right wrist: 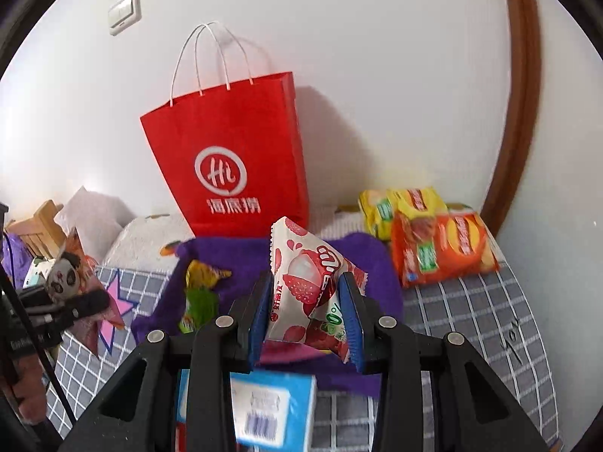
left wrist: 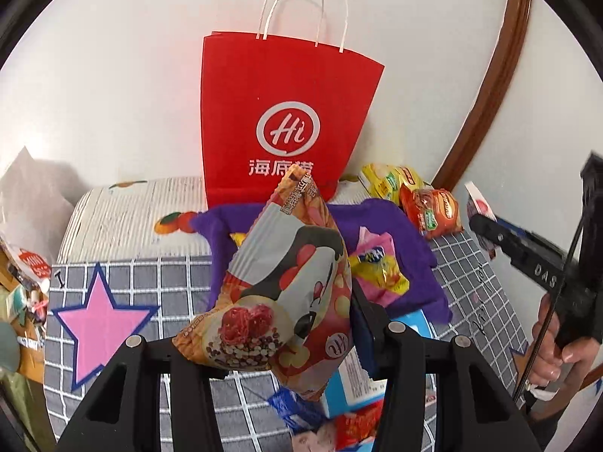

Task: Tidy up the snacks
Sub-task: 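Carry the strawberry bag and panda bag up over the purple towel with both tools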

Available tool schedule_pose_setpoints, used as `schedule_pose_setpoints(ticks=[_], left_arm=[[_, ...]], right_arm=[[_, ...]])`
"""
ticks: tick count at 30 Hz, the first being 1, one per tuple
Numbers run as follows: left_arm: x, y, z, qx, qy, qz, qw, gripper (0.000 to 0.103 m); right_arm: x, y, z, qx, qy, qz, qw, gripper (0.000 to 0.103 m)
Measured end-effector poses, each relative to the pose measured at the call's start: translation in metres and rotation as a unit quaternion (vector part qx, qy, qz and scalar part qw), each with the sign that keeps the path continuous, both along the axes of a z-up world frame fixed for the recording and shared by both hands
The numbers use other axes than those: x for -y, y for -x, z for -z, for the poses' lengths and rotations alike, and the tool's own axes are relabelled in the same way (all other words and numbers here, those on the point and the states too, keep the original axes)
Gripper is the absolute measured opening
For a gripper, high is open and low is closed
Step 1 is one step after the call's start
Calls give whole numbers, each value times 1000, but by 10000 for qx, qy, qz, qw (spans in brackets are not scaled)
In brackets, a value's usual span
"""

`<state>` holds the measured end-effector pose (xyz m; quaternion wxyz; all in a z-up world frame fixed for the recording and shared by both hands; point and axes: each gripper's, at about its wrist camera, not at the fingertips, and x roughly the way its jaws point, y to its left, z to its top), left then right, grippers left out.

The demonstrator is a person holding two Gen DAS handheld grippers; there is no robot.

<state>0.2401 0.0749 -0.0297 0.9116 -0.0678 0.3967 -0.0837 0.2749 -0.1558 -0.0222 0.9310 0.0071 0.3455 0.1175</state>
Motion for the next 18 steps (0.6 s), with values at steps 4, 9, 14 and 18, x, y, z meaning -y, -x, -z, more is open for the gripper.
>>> schedule_pose_setpoints(ticks=[4, 9, 14, 18], left_arm=[[-7, -16, 0, -52, 130, -116, 9998, 46], [-9, -40, -4, -141, 300, -283, 9990, 46], [-7, -60, -3, -128, 515, -237, 9983, 46], [-10, -71, 7, -245, 681, -305, 9969, 46]], right_arm=[[-11, -23, -6, 48, -63, -73, 9999, 36], [-17, -46, 1, -48, -210, -172, 9996, 36], [-17, -68, 29, -284, -140, -260, 9992, 36], [-9, -80, 44, -481, -46, -159, 9987, 36]])
